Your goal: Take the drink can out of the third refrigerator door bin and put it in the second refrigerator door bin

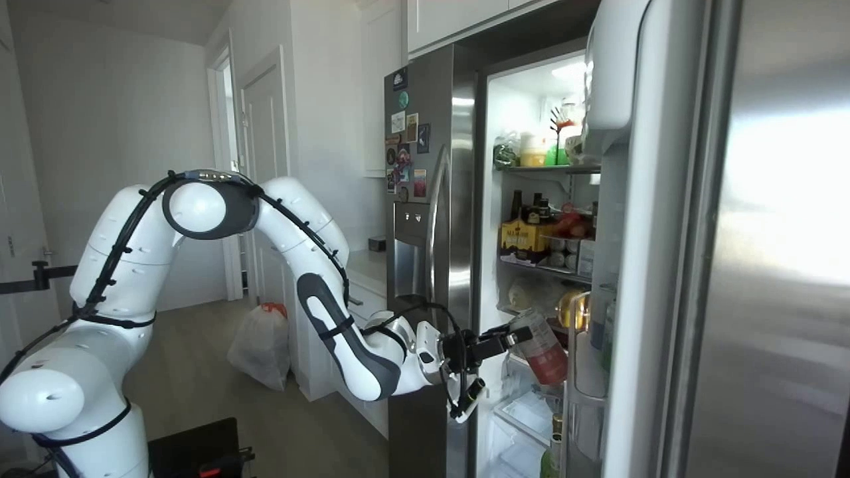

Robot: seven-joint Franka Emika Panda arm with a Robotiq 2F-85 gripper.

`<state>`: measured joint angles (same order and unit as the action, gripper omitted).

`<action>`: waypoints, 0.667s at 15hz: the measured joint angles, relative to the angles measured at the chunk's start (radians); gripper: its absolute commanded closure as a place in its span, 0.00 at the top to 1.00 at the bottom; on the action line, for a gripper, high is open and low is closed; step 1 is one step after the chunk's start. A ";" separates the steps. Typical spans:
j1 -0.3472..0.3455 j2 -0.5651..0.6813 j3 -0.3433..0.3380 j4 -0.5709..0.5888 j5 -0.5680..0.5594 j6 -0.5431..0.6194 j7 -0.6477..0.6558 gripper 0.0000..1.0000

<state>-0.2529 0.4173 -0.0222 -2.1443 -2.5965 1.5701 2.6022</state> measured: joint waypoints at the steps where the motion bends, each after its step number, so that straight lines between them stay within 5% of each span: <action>1: -0.024 -0.018 0.006 -0.009 0.000 0.014 0.000 0.47; 10: -0.262 -0.213 0.073 -0.036 0.027 0.362 0.000 0.47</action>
<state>-0.5154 0.2041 0.0510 -2.1799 -2.5691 1.9322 2.6024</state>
